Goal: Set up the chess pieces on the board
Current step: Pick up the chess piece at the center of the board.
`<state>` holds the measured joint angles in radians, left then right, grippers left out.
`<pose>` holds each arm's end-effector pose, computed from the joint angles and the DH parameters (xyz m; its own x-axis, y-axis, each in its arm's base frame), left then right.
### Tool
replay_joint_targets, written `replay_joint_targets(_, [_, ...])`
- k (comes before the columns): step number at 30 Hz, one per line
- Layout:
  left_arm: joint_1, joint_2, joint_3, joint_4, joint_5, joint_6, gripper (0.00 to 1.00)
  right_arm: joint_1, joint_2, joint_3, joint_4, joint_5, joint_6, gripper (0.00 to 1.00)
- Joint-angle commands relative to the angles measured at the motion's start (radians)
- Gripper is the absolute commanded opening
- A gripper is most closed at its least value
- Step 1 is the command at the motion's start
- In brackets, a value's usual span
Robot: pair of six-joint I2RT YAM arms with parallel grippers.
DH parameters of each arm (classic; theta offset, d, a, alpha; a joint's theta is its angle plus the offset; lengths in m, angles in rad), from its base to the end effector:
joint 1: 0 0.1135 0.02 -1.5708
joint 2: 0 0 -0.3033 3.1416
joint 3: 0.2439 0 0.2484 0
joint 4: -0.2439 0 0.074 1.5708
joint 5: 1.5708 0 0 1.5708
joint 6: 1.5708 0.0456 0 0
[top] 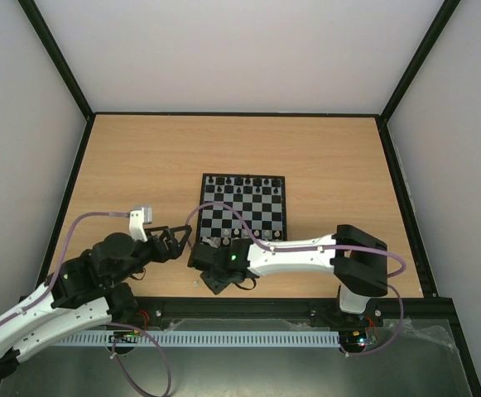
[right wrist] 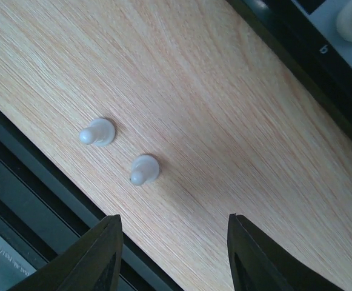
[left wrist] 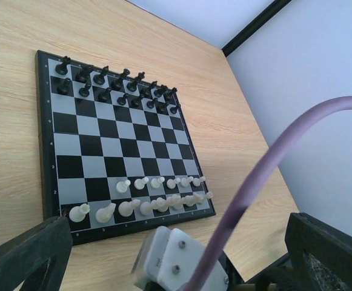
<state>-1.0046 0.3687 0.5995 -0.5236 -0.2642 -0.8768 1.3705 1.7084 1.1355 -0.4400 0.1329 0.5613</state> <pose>0.0481 -0.0535 0.3023 -0.6222 -0.4044 -0.6703 0.3163 0.6534 -0.6878 0.0775 0.3514 0.2326 -0.6525 -0.5623 -0.5080 -0.7207 0.6677 0.1866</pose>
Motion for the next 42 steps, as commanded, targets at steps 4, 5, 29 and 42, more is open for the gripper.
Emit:
replay_joint_targets(4, [0.003,-0.053,0.017,-0.042,-0.010,-0.009,0.99,0.031,0.097,0.084,-0.096,0.000,-0.018,0.46])
replay_joint_targets(5, [0.004,-0.056,0.016,-0.043,-0.010,-0.010,0.99,0.031,0.107,0.091,-0.098,-0.001,-0.018,0.45])
replay_joint_targets(29, [0.003,-0.078,0.016,-0.042,0.005,-0.007,0.99,-0.001,0.225,0.173,-0.107,-0.030,-0.050,0.26])
replay_joint_targets(42, [0.003,-0.070,0.016,-0.039,0.005,-0.004,0.99,-0.005,0.235,0.191,-0.105,-0.039,-0.067,0.23])
